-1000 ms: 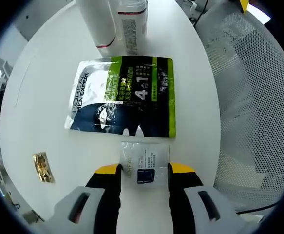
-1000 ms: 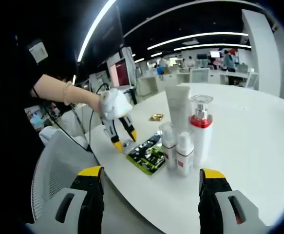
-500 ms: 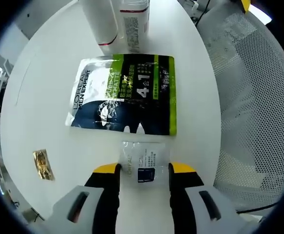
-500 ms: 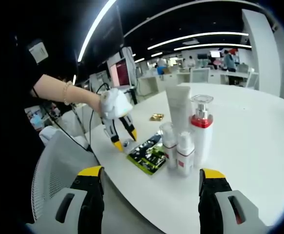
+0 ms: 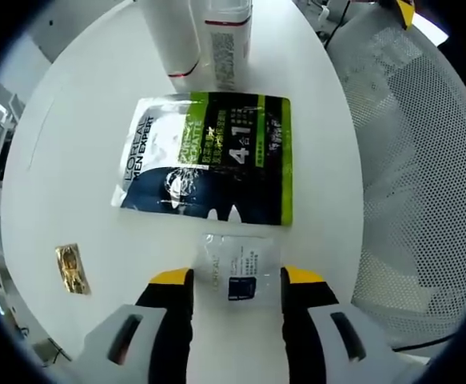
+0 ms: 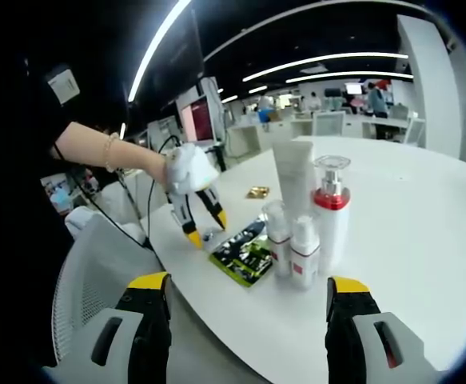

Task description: Arrange the skincare products in the storage area until every visible bottle or jar stands upright without overlapping.

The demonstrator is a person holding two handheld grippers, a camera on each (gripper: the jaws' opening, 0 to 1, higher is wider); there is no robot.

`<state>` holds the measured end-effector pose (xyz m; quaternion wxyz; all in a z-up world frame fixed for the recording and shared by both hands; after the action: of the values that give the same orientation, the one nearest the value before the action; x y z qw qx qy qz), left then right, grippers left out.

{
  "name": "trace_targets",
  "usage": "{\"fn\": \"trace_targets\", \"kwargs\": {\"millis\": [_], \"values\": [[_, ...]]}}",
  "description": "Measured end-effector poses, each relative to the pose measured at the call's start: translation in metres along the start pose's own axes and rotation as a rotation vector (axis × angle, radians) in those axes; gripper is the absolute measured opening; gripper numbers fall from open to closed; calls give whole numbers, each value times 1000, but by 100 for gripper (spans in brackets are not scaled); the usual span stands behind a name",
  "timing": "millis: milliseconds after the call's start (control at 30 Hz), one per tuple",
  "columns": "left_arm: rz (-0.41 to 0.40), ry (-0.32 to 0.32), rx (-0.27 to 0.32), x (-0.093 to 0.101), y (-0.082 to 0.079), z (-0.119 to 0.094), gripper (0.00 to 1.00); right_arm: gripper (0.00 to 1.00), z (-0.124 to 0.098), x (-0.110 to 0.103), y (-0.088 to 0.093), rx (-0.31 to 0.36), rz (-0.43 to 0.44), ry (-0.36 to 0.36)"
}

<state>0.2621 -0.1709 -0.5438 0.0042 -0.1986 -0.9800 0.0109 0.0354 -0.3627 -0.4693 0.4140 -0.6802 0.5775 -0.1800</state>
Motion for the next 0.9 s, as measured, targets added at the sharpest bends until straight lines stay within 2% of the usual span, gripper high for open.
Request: {"fn": "trace_targets", "kwargs": {"millis": [367,567,767,900], "values": [[-74,-9,46,3,3,-12,49,83,0,-2,0,-6,-9,-5],[-229,22,141,5,8,-16,54,83,1,-2,1,-9,-13,-8],[-265,3,141,8,19,-14,60,83,0,-3,1,-11,-17,-10],[-334,1,191,10,20,-18,64,83,1,-4,1,-13,-21,-12]]}}
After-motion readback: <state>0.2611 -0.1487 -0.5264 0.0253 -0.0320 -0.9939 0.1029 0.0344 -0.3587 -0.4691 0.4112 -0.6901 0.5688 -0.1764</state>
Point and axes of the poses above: the point that each gripper's makers call its tool centre point, and the gripper's own axes: z roughly forward along the fingers, x roughly to its right, y roughly out of its underside, the point moved 8 cm from there along -z, roughly backward along the fingers, and after that the axes turned 9 degrees about -x, right-handed, at the moved point
